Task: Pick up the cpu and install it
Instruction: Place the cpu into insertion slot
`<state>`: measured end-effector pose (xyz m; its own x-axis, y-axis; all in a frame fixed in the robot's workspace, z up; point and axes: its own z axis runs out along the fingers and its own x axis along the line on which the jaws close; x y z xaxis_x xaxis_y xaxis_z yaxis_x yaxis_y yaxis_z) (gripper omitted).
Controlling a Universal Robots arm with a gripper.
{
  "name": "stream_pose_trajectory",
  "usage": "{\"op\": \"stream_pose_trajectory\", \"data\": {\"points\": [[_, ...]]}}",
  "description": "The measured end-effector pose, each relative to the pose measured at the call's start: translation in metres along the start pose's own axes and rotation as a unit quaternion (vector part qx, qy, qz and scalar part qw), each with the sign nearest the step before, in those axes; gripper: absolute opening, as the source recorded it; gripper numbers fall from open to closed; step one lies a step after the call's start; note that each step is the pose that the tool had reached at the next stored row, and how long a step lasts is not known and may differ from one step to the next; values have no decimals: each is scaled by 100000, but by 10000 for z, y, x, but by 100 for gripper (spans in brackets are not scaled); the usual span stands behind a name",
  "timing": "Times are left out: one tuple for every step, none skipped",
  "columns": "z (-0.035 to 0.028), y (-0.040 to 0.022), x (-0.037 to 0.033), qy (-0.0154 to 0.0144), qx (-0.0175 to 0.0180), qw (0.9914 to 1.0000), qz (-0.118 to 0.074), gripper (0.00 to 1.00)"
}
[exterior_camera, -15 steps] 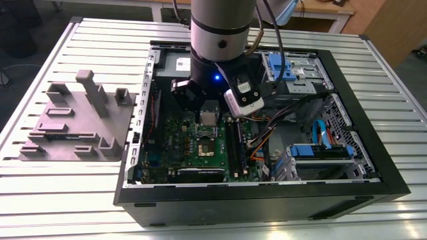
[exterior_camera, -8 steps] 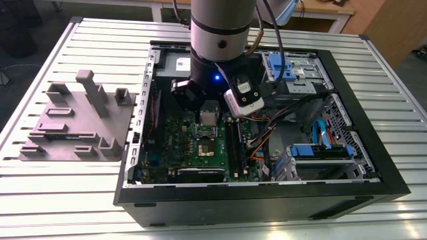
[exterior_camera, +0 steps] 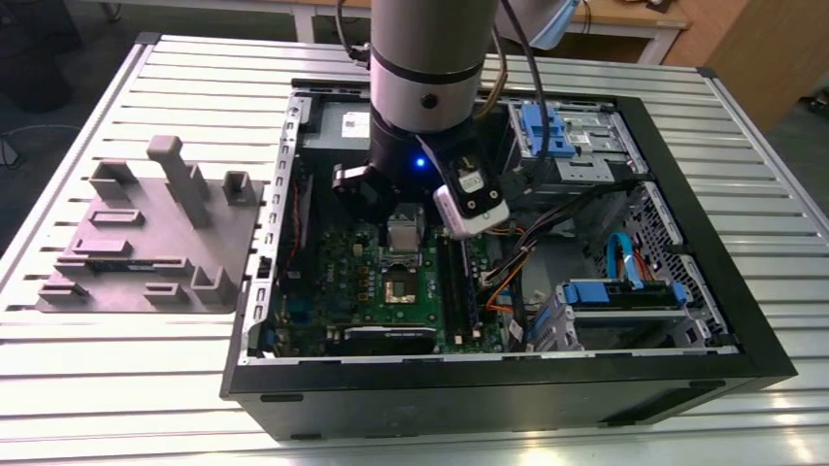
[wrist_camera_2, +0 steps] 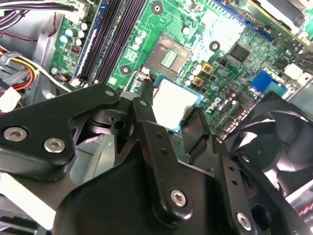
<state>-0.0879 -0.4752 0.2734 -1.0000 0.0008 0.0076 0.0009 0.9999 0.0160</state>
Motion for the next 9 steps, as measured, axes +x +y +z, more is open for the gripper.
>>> {"op": "stream_pose_trajectory", "data": {"points": [[18, -3, 0, -2, -3, 100000, 4, 47], [36, -6, -2, -1, 0, 100000, -3, 47], [55, -9, -3, 0, 1, 100000, -3, 47], [73, -13, -4, 0, 0, 100000, -3, 47], [91, -16, -6, 0, 0, 100000, -3, 47], [109, -20, -8, 1, 4, 100000, -3, 47], [126, -23, -10, 2, 3, 100000, -2, 47], [142, -26, -13, -1, 1, 100000, -3, 47], [156, -27, -15, -2, -4, 100000, -1, 47]]}}
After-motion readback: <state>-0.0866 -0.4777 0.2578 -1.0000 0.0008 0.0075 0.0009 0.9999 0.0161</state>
